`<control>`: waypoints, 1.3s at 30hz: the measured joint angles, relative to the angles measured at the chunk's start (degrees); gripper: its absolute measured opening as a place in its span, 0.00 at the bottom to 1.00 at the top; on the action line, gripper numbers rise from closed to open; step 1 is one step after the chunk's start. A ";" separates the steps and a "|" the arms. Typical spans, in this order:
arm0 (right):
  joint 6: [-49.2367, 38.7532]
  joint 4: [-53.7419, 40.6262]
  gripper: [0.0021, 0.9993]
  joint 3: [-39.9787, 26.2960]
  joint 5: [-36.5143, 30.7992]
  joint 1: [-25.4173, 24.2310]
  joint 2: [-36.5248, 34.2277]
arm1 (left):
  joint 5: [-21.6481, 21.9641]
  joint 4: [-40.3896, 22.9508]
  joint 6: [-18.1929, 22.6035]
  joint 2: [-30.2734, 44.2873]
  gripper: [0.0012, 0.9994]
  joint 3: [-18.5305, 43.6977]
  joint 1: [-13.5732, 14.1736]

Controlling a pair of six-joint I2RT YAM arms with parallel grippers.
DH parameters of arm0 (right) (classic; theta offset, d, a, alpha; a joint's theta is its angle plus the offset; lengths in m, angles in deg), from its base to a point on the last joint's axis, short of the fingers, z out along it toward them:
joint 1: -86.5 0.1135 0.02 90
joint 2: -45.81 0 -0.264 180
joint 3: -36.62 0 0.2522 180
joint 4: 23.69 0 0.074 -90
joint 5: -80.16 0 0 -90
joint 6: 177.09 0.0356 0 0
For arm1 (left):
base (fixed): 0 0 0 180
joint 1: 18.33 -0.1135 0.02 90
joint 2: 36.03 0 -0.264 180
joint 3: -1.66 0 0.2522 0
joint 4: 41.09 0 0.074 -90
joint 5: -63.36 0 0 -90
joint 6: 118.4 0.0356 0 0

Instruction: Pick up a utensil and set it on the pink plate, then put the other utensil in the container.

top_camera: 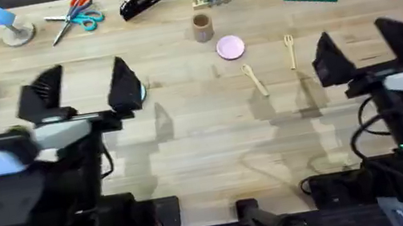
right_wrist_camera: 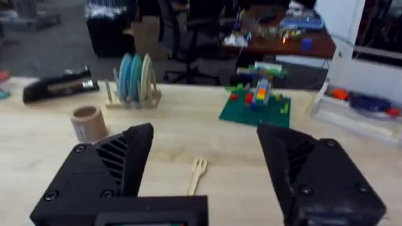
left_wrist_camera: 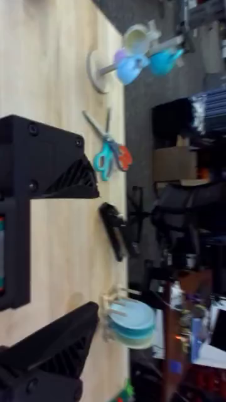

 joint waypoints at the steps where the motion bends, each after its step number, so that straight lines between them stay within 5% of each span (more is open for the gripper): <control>1: 0.00 -0.26 1.00 -1.03 0.00 0.00 -0.03 | 0.00 -0.74 -0.21 0.35 0.99 1.59 0.00; 11: 0.00 -5.00 1.00 -16.46 0.00 0.00 -10.79 | 0.00 -15.22 -1.59 17.53 0.99 23.01 0.00; 25: 0.01 -39.88 0.99 -50.68 0.00 0.00 -45.84 | 0.00 -50.87 -1.71 49.89 0.99 57.63 -0.01; 32: 0.01 -52.15 0.99 -61.93 0.00 0.00 -58.86 | -1.08 -61.42 -1.71 60.95 0.99 66.78 -0.02; 39: 0.02 -55.63 1.00 -64.19 0.00 0.00 -65.40 | -2.86 -65.85 -1.71 68.90 0.99 68.54 -0.02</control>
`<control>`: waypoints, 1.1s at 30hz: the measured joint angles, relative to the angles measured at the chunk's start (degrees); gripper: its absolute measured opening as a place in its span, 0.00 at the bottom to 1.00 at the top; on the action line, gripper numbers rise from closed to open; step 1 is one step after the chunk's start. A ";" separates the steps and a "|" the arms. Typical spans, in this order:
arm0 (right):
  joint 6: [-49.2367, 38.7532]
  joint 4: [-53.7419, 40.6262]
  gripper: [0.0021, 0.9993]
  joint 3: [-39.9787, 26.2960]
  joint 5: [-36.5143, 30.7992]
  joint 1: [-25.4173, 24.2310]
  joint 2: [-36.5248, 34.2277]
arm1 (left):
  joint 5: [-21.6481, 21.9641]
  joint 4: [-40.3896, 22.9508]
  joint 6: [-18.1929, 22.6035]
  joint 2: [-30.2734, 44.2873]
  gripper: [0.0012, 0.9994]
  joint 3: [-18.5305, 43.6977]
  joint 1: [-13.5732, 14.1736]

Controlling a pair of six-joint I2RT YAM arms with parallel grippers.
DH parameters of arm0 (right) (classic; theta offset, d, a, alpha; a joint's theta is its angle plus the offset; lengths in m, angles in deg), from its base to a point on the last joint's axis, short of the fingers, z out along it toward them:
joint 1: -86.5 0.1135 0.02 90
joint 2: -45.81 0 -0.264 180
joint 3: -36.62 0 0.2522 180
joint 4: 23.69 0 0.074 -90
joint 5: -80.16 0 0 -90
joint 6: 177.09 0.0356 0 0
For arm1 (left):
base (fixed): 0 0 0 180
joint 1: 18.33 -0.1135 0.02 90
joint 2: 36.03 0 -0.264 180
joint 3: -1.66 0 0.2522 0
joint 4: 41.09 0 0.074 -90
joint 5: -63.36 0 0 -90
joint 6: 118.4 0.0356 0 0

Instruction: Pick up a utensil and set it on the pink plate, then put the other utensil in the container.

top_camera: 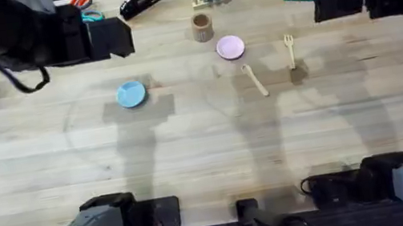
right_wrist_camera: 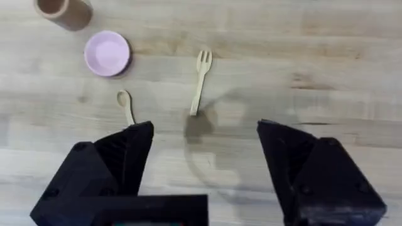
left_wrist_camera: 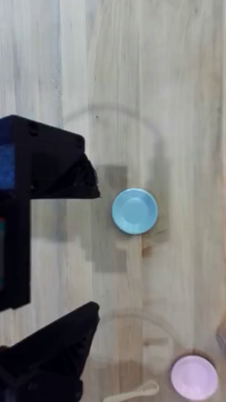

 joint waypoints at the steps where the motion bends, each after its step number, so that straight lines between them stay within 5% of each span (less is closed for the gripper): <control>1: 0.00 -0.03 1.00 0.00 0.00 0.00 -0.59 | -0.02 -0.08 0.00 0.98 0.99 0.00 0.02; 19: 1.58 0.73 1.00 -0.81 -0.02 0.09 -2.24 | -0.20 -0.06 0.00 4.17 0.99 0.02 0.00; 33: 13.80 -1.58 1.00 -4.63 -5.18 3.91 -18.79 | -0.20 -0.04 0.00 4.16 0.99 0.02 0.00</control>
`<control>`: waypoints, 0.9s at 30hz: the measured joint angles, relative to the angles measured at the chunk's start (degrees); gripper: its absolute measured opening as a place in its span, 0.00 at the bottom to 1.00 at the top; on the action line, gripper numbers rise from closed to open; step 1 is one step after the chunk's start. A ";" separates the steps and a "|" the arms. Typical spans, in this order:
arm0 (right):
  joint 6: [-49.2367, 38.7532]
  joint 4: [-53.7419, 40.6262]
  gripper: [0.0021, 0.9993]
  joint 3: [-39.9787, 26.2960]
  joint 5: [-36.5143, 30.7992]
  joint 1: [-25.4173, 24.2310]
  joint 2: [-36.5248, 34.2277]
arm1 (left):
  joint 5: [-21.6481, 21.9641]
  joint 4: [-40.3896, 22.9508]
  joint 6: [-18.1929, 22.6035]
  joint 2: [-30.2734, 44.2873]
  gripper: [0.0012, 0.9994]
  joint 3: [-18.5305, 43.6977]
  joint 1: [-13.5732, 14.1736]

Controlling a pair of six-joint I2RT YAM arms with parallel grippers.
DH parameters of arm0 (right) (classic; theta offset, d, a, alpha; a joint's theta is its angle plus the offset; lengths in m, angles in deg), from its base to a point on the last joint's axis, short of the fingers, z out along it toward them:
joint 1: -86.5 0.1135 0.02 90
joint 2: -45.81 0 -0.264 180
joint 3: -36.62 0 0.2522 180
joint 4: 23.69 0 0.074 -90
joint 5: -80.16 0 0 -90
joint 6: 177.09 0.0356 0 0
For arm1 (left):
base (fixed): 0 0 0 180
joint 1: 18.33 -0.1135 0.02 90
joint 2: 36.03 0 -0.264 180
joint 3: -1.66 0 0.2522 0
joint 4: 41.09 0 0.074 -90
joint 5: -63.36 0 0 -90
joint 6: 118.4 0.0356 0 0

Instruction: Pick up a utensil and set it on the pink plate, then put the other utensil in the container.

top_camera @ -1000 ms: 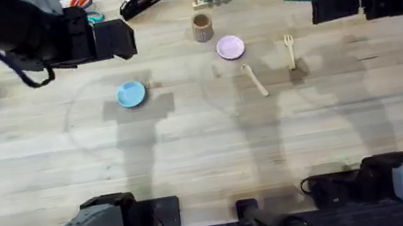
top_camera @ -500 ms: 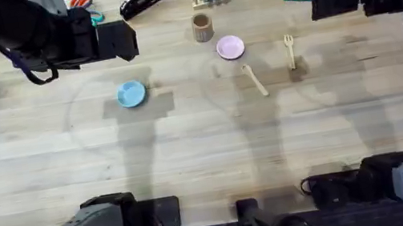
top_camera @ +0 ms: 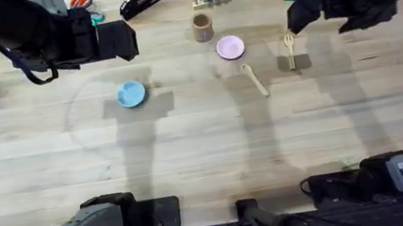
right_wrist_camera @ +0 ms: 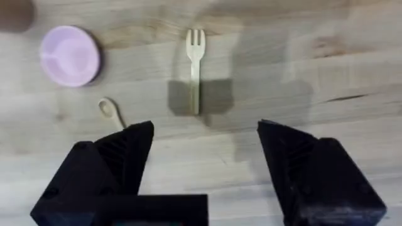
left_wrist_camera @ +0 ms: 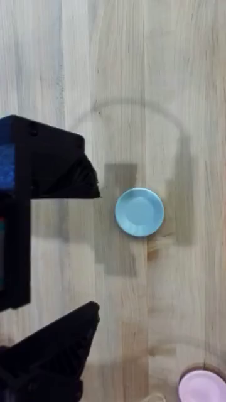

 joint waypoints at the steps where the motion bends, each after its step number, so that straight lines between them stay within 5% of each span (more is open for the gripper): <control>1: 1.79 0.66 1.00 -0.02 -0.07 0.00 -4.46 | 0.00 0.11 0.00 0.02 0.99 0.00 0.00; 14: 3.34 3.98 0.99 -0.04 1.81 0.00 -19.23 | -0.44 2.76 0.00 0.02 0.99 0.00 0.02; 27: 4.19 10.34 0.96 -0.85 1.55 0.07 -22.04 | -0.85 2.78 0.00 0.02 0.99 0.00 0.02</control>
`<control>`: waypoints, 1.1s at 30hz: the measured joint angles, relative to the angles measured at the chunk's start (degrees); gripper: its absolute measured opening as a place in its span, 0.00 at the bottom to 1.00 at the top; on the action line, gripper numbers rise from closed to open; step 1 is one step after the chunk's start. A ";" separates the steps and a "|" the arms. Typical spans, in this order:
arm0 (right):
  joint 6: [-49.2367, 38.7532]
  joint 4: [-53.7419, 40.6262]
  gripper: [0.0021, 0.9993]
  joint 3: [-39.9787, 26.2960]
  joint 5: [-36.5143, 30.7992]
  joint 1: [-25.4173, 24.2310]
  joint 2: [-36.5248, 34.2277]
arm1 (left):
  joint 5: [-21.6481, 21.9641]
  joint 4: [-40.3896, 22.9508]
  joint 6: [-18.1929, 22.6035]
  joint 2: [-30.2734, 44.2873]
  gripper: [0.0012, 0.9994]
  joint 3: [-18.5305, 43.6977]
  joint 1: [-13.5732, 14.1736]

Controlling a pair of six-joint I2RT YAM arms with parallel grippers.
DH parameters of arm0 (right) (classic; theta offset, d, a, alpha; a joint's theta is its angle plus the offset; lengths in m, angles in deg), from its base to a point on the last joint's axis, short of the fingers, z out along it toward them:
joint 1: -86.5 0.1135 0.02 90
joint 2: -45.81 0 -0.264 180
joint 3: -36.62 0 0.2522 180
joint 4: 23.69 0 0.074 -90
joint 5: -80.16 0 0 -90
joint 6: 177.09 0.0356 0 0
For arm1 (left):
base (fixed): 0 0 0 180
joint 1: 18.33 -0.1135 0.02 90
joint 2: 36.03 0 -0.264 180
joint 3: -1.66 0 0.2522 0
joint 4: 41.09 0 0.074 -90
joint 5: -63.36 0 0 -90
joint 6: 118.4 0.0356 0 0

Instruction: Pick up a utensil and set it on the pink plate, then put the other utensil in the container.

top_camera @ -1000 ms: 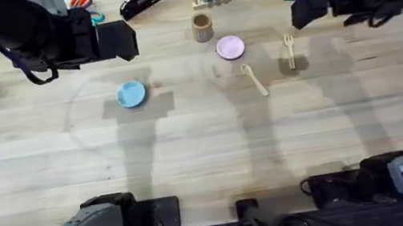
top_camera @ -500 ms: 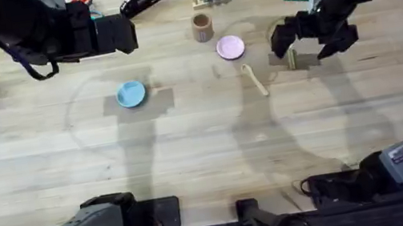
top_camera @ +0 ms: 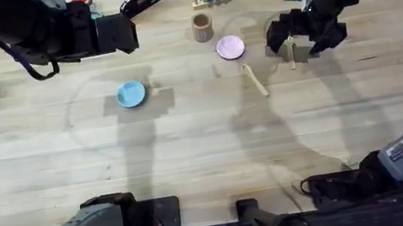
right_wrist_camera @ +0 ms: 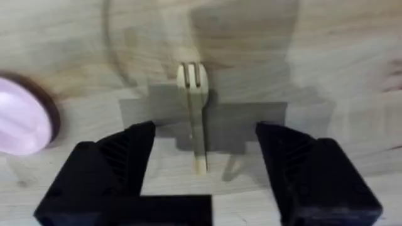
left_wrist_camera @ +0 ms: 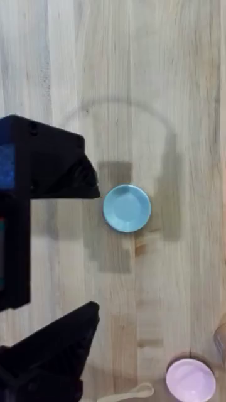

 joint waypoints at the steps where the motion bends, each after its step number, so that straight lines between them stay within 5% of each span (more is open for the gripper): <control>1: -0.04 0.16 0.92 -0.05 -0.09 0.02 -0.13 | -0.02 0.00 0.00 -0.02 0.99 0.00 0.00; 6: -0.18 0.51 0.34 -0.17 -1.02 0.04 -0.48 | -0.02 0.00 0.00 -0.01 0.99 0.00 0.00; 10: -0.24 0.82 0.04 -0.72 -0.94 0.37 -0.87 | -0.02 0.00 0.00 -0.02 0.99 0.00 0.00; 23: -1.83 0.54 0.03 -1.76 -0.72 0.79 -1.42 | -0.02 0.00 0.00 0.00 0.99 0.00 -0.02; 33: -8.98 -8.79 0.03 -10.96 0.25 2.24 -2.00 | -0.02 0.00 0.00 -0.02 0.99 0.00 -0.02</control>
